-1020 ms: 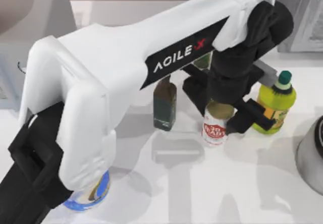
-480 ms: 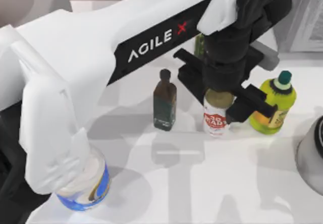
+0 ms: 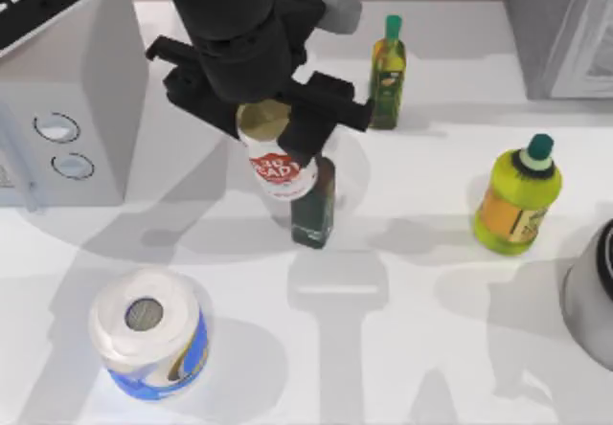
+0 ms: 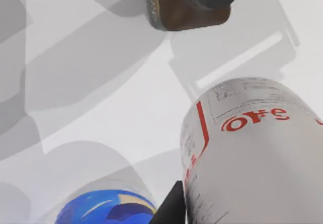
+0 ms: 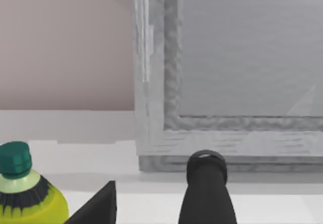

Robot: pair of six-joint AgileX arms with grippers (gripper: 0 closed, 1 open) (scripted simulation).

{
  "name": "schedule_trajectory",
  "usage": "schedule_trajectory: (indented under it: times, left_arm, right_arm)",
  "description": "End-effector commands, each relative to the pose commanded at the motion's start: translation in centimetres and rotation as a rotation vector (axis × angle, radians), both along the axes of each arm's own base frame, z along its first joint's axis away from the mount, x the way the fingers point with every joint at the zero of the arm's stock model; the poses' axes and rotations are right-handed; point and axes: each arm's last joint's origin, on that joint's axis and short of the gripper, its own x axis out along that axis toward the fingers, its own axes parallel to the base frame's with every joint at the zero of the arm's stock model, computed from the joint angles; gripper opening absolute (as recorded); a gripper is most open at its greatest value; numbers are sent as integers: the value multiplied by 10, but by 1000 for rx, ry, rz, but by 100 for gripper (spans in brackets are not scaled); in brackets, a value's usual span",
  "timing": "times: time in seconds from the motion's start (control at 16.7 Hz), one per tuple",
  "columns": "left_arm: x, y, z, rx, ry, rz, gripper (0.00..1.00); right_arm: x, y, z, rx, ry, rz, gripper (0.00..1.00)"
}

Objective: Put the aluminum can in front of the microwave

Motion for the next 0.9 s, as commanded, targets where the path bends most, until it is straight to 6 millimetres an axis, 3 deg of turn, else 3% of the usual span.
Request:
schedule_trajectory:
  times: [0.24, 0.48, 0.66, 0.9]
  left_arm:
    - [-7, 82, -6, 6, 5, 181, 0]
    - [-29, 151, -33, 43, 29, 338, 0]
    - [-49, 187, -60, 82, 68, 427, 0]
    - [-72, 216, -92, 126, 128, 502, 0]
  right_arm:
    - [0, 0, 0, 0, 0, 0, 100]
    - [0, 0, 0, 0, 0, 0, 100]
    - [0, 0, 0, 0, 0, 0, 100]
    - [0, 0, 0, 0, 0, 0, 100]
